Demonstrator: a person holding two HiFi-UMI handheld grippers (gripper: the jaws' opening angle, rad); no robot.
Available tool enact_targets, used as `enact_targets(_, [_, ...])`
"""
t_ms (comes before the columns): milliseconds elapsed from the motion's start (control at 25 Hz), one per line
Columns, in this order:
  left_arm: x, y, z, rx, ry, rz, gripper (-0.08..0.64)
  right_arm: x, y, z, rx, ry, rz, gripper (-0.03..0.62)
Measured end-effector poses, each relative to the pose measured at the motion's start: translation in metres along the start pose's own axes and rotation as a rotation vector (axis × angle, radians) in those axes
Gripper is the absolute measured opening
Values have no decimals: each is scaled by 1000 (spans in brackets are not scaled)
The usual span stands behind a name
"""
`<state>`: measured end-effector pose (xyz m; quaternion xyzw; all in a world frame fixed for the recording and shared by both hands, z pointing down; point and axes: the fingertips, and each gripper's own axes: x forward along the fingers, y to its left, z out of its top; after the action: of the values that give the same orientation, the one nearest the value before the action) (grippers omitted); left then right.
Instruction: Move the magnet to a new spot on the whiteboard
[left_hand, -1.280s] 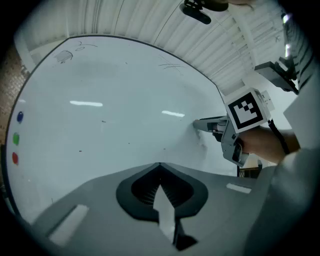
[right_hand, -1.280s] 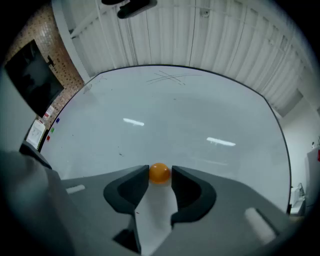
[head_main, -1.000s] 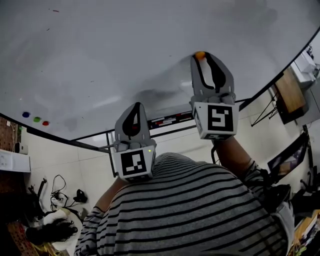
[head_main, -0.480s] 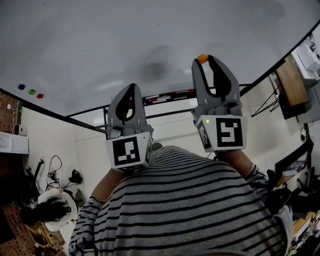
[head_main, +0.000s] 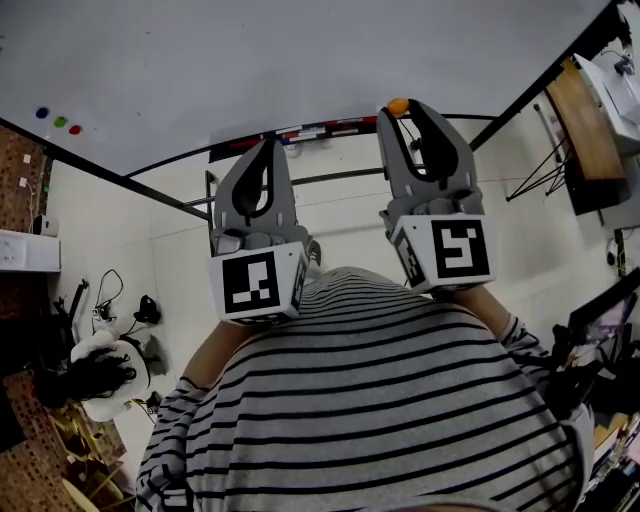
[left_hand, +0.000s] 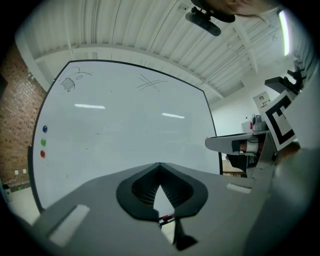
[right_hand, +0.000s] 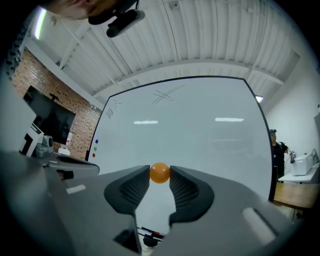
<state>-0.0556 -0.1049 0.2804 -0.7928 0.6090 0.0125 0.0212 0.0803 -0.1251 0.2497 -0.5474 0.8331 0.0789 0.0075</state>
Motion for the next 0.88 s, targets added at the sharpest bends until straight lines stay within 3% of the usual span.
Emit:
enact_targets(320, [-34,-26,4,12,-23,6,15,-36,8,3,-6,-19,42,124])
enact_targets(880, [-42,-15,-8,-11,-1,27,15,-35,19,0,-32,-14,42,124])
